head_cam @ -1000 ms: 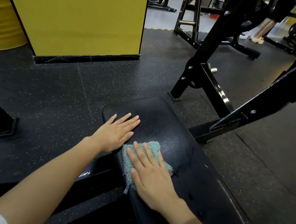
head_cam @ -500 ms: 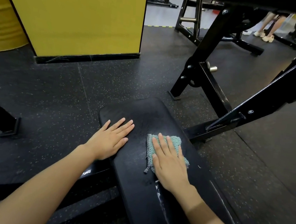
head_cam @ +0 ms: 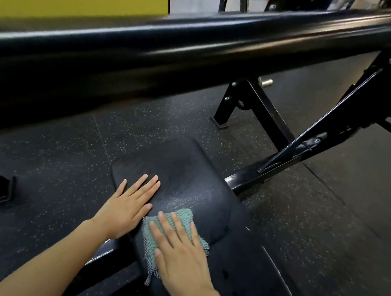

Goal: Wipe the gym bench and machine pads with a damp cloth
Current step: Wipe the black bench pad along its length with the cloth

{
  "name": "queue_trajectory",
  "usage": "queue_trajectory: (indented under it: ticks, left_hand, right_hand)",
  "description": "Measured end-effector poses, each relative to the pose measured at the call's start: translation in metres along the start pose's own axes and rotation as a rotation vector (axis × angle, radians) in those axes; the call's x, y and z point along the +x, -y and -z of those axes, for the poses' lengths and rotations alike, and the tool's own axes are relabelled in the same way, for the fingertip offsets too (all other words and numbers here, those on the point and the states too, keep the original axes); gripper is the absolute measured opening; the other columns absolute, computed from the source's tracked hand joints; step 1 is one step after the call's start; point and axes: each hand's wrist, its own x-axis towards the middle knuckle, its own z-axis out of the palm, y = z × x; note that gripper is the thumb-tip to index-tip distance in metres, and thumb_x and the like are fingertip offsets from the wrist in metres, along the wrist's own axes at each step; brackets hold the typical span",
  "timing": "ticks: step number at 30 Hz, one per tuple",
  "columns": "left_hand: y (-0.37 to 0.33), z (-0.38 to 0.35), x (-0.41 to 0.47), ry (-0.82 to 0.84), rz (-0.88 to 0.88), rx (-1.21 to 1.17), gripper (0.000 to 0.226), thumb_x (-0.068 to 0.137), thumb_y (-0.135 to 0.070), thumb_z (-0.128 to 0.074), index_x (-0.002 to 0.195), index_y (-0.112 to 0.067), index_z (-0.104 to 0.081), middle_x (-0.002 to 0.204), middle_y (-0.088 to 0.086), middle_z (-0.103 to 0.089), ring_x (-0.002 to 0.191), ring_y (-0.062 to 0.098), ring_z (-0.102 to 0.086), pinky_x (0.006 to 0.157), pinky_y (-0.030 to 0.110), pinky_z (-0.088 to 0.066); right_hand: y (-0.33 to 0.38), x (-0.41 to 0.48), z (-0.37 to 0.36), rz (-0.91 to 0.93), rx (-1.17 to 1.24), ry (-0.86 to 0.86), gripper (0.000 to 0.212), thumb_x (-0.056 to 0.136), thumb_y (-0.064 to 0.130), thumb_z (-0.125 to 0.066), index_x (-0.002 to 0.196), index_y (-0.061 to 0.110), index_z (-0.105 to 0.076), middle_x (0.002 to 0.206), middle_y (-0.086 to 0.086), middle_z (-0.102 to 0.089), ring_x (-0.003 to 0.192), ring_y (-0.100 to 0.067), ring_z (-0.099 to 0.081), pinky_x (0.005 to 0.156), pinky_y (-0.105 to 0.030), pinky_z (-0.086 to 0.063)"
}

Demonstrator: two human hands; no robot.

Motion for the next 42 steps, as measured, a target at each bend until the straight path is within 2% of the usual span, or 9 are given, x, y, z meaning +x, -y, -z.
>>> queue_trajectory:
  ticks: [4,7,15,19,21,26,30,35,42]
  left_hand:
    - [-0.005,-0.006,0.000,-0.094,-0.059,0.060,0.062,0.105,-0.050,-0.002,0.158,-0.022,-0.016,0.165,-0.008,-0.016,0.151,0.008,0.005,0.120,0.036,0.002]
    - [-0.017,-0.011,0.001,-0.119,-0.118,0.092,0.055,0.108,-0.042,-0.013,0.159,-0.021,-0.017,0.165,-0.007,-0.019,0.152,0.012,-0.006,0.120,0.035,0.002]
    - [-0.041,-0.016,-0.003,-0.145,-0.179,0.102,0.056,0.107,-0.039,-0.021,0.159,-0.019,-0.016,0.165,-0.006,-0.016,0.152,0.015,-0.011,0.118,0.040,-0.006]
    - [-0.053,-0.016,-0.001,-0.123,-0.198,0.106,0.057,0.106,-0.038,-0.025,0.159,-0.019,-0.017,0.165,-0.005,-0.018,0.152,0.015,-0.013,0.117,0.041,-0.009]
    - [-0.060,-0.016,0.004,-0.116,-0.209,0.118,0.057,0.105,-0.038,-0.025,0.158,-0.018,-0.019,0.165,-0.005,-0.020,0.152,0.015,-0.013,0.116,0.042,-0.011]
    - [-0.069,-0.016,0.008,-0.083,-0.195,0.112,0.057,0.106,-0.040,-0.020,0.159,-0.020,-0.015,0.165,-0.006,-0.018,0.152,0.014,-0.010,0.117,0.041,-0.008]
    - [-0.070,-0.013,0.007,-0.069,-0.192,0.132,0.056,0.107,-0.040,-0.018,0.159,-0.019,-0.016,0.165,-0.006,-0.017,0.152,0.014,-0.012,0.118,0.039,-0.007]
    - [-0.072,-0.010,0.006,-0.054,-0.187,0.143,0.057,0.107,-0.041,-0.015,0.159,-0.019,-0.016,0.165,-0.006,-0.017,0.152,0.015,-0.012,0.118,0.039,-0.007]
    - [-0.075,-0.006,0.005,-0.023,-0.176,0.155,0.057,0.107,-0.041,-0.016,0.158,-0.017,-0.019,0.165,-0.003,-0.019,0.151,0.017,-0.013,0.117,0.038,-0.007]
  right_hand:
    - [-0.032,-0.004,0.003,-0.096,-0.001,-0.024,0.054,0.097,0.039,-0.034,0.150,0.029,-0.038,0.156,0.006,-0.038,0.142,-0.018,-0.038,0.109,-0.044,-0.022]
    - [-0.062,-0.004,0.006,-0.191,-0.010,-0.062,0.053,0.099,0.038,-0.031,0.151,0.028,-0.037,0.155,0.006,-0.039,0.142,-0.019,-0.037,0.108,-0.044,-0.022]
    - [-0.069,-0.010,0.003,-0.440,0.020,-0.123,0.054,0.099,0.036,-0.029,0.152,0.024,-0.035,0.159,0.003,-0.032,0.146,-0.021,-0.029,0.110,-0.046,-0.021]
    - [-0.044,-0.049,-0.005,-0.418,0.009,-0.096,0.058,0.104,0.036,-0.008,0.148,0.022,-0.043,0.157,0.001,-0.036,0.144,-0.022,-0.030,0.114,-0.045,-0.016]
    - [-0.034,-0.065,-0.008,-0.414,0.020,-0.081,0.062,0.103,0.038,-0.005,0.145,0.023,-0.048,0.154,0.001,-0.041,0.142,-0.020,-0.034,0.112,-0.045,-0.020]
    - [-0.041,-0.055,0.002,-0.424,0.108,-0.088,0.057,0.104,0.035,-0.010,0.146,0.024,-0.047,0.156,0.003,-0.038,0.143,-0.019,-0.034,0.108,-0.047,-0.026]
    - [-0.064,-0.014,0.007,-0.481,0.118,-0.115,0.055,0.097,0.034,-0.029,0.150,0.021,-0.040,0.159,0.001,-0.032,0.146,-0.023,-0.030,0.110,-0.049,-0.022]
    - [-0.076,0.021,0.009,-0.512,0.107,-0.111,0.056,0.097,0.033,-0.027,0.149,0.020,-0.041,0.157,-0.001,-0.035,0.146,-0.025,-0.031,0.112,-0.050,-0.020]
    - [-0.074,-0.017,0.008,-0.565,0.100,-0.131,0.055,0.101,0.035,-0.024,0.153,0.020,-0.034,0.161,0.001,-0.027,0.149,-0.020,-0.020,0.113,-0.048,-0.020]
